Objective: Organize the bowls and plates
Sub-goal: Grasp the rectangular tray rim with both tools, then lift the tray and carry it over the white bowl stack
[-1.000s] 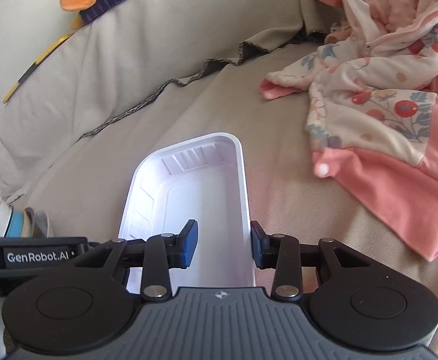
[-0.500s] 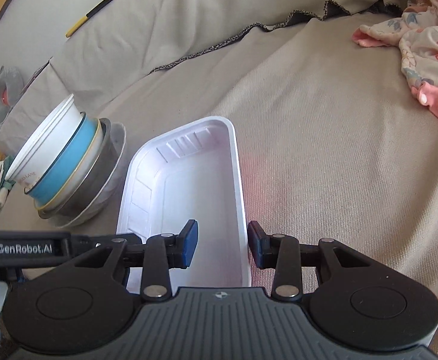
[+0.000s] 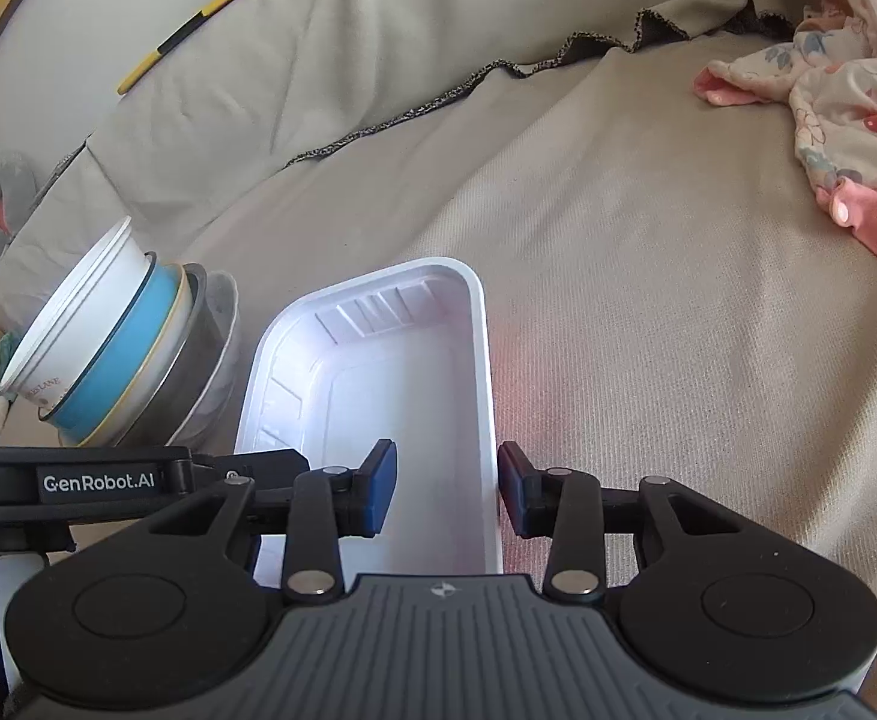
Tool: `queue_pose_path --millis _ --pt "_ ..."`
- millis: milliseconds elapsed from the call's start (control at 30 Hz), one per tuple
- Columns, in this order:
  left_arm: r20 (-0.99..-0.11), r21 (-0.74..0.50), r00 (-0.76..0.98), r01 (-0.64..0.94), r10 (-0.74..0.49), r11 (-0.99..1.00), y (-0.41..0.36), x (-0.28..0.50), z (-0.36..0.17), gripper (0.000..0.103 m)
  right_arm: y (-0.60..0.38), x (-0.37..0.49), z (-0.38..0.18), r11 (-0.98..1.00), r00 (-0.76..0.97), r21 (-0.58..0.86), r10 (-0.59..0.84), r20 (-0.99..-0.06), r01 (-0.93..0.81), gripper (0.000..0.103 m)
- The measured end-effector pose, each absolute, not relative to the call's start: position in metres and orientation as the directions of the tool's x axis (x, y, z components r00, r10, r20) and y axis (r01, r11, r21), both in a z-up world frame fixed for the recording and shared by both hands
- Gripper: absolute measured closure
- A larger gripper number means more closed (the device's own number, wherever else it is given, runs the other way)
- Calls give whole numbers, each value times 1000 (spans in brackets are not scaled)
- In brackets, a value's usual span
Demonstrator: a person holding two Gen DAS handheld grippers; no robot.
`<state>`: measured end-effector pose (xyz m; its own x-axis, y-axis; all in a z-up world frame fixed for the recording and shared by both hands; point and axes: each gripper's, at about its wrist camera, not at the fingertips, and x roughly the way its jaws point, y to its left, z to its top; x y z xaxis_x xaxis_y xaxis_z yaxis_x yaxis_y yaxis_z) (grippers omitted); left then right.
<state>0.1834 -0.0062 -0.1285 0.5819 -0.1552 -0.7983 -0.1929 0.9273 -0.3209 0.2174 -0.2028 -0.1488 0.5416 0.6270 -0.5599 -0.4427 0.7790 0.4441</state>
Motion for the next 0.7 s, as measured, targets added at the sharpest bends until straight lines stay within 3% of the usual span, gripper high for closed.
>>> queue_pose_path --millis 100,300,500,700 --pt "-813 -282 569 -198 -125 939 -7 180 -129 82 -202 213 -150 761 519 462 649 -556 -455 65" --pt "-824 -341 541 -241 -165 909 5 181 -143 83 -198 211 -155 757 509 459 653 -561 -465 65" --pt "-821 -324 549 -220 -158 920 1 178 -141 83 -195 207 -153 770 511 436 637 -577 -466 65" --pt "-738 -363 644 -126 -202 923 -4 164 -97 83 -204 189 -121 795 567 397 605 -559 -458 65"
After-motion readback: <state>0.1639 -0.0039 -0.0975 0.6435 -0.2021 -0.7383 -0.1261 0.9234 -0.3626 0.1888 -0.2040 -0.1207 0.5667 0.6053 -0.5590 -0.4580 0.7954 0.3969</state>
